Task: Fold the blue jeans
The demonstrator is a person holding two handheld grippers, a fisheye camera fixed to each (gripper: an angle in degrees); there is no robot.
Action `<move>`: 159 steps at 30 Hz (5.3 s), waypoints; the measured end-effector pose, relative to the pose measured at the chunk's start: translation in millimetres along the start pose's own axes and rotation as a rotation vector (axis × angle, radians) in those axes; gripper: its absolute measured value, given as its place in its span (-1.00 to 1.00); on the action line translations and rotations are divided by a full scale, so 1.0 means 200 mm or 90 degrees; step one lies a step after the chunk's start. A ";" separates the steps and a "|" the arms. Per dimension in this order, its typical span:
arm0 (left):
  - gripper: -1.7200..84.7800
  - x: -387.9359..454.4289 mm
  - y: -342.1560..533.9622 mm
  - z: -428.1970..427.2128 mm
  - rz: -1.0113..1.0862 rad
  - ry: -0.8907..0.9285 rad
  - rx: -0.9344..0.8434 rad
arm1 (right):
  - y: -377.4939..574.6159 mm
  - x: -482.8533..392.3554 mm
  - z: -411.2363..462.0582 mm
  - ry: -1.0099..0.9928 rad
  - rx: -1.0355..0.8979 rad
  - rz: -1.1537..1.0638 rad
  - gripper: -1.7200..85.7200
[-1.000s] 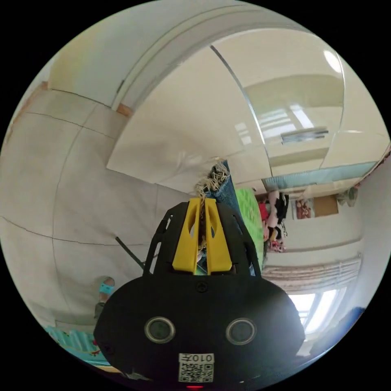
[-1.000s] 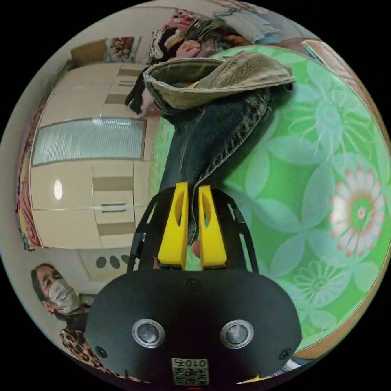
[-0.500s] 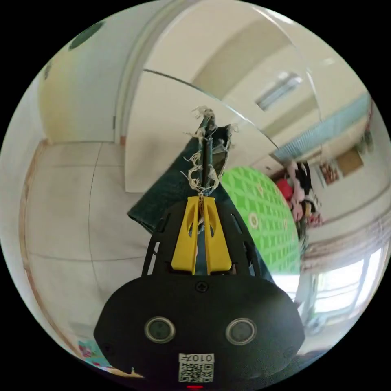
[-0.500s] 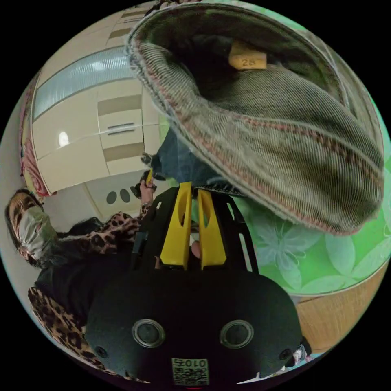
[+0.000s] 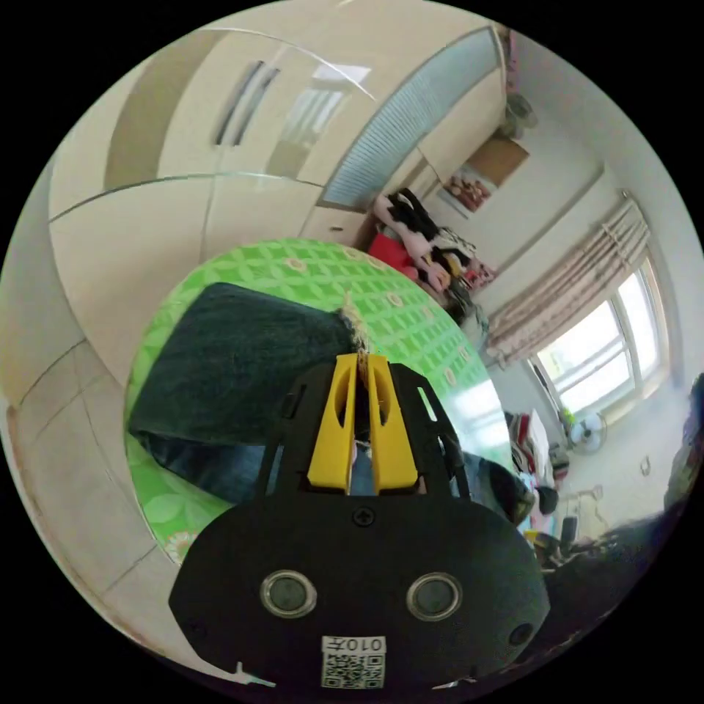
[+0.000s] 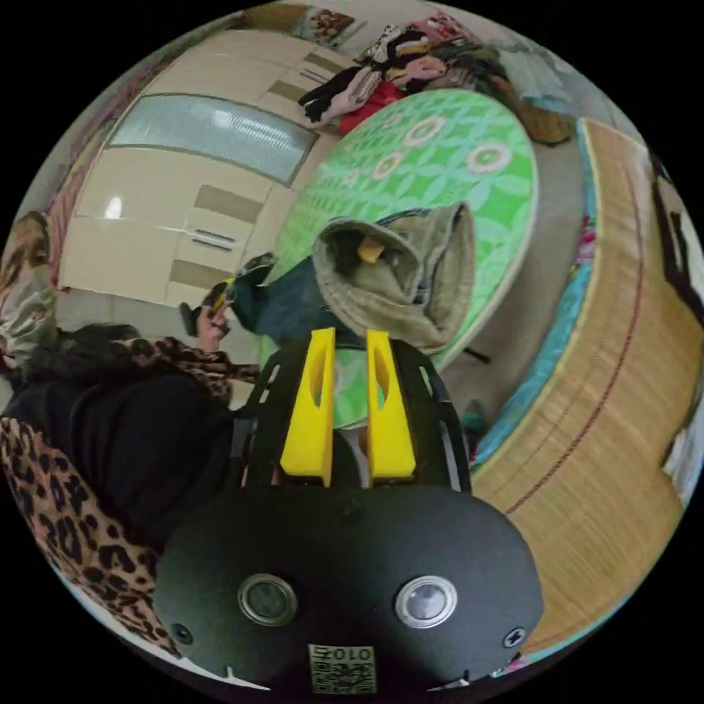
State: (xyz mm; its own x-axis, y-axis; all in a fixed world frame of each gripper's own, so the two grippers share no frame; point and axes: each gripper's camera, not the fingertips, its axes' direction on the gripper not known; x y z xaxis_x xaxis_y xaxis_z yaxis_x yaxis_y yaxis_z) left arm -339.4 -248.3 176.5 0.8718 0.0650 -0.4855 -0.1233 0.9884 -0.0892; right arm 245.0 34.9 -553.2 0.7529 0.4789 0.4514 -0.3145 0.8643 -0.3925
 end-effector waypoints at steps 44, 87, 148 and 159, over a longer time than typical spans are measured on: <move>-0.96 0.51 0.39 1.25 0.019 0.311 -0.262 | 0.12 0.39 -0.24 -0.121 0.125 0.024 -0.88; -0.96 0.51 0.28 0.90 -0.026 0.383 -0.145 | -0.60 -0.03 0.02 0.038 0.016 -0.094 -0.83; -0.88 -0.77 0.60 -0.73 -0.109 -0.023 0.117 | -0.73 0.04 1.10 -0.299 0.138 0.324 -0.77; -0.96 -0.80 0.51 -0.39 -0.114 -0.028 -0.034 | -1.67 -0.04 1.21 -0.100 0.048 0.193 -0.85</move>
State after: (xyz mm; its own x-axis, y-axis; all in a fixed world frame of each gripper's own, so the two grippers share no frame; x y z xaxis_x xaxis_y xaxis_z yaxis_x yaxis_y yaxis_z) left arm -527.4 -168.9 177.6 0.9021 -0.1036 -0.4188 0.0112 0.9760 -0.2173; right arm 204.5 -220.1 -232.7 0.5231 0.7281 0.4431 -0.5558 0.6855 -0.4703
